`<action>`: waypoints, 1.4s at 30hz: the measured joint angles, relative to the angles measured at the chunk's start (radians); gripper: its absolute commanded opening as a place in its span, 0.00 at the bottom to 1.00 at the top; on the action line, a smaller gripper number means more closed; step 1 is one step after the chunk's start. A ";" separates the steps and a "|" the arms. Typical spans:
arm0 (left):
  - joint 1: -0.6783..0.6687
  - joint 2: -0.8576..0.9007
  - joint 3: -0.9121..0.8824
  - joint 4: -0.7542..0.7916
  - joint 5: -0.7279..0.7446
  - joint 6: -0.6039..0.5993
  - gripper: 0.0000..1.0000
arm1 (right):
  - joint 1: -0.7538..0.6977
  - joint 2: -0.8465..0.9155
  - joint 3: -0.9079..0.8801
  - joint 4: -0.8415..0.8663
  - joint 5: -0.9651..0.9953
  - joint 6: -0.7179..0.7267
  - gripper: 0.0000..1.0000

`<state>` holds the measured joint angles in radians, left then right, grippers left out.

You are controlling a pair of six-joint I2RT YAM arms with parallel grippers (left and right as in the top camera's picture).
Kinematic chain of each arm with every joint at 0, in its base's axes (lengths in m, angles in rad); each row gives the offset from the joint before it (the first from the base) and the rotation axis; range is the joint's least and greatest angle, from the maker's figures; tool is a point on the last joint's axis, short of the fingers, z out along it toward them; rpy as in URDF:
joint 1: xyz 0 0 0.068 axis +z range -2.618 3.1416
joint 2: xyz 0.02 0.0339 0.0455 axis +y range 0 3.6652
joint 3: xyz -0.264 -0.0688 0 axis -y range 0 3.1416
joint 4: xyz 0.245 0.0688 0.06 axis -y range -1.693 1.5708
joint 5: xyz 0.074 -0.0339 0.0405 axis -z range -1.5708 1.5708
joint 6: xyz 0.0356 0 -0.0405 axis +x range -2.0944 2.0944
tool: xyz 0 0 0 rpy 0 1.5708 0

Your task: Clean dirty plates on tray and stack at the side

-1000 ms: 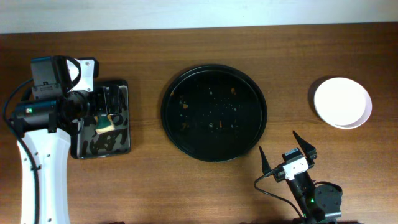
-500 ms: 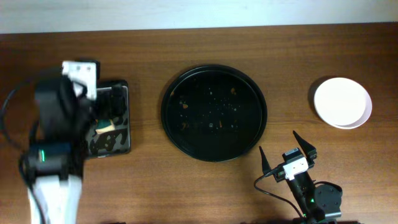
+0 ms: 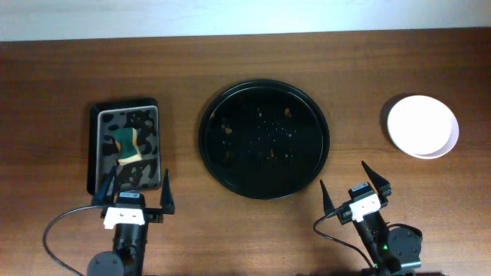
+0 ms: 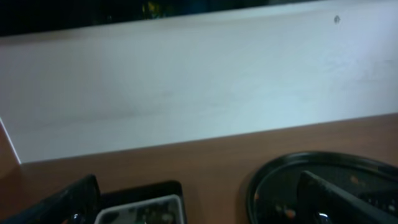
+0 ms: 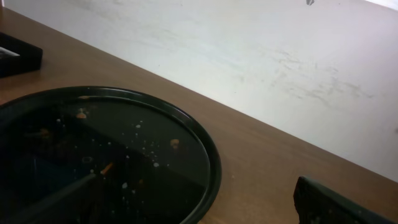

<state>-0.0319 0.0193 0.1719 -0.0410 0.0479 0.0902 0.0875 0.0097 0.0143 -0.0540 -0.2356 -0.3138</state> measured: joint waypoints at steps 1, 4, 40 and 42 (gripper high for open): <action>0.000 -0.004 -0.047 0.059 0.000 0.000 0.99 | 0.000 0.000 0.000 0.000 0.000 0.000 0.99; -0.003 -0.006 -0.155 0.080 -0.001 0.000 0.99 | 0.000 0.000 0.000 0.000 0.000 0.000 0.99; -0.006 -0.006 -0.159 -0.034 -0.012 0.000 0.99 | 0.000 0.000 0.000 0.000 0.000 0.000 0.99; -0.005 -0.006 -0.159 -0.034 -0.012 0.000 0.99 | 0.000 0.000 0.000 0.000 0.000 0.000 0.99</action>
<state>-0.0372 0.0128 0.0128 -0.0753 0.0357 0.0902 0.0875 0.0101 0.0143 -0.0540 -0.2356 -0.3138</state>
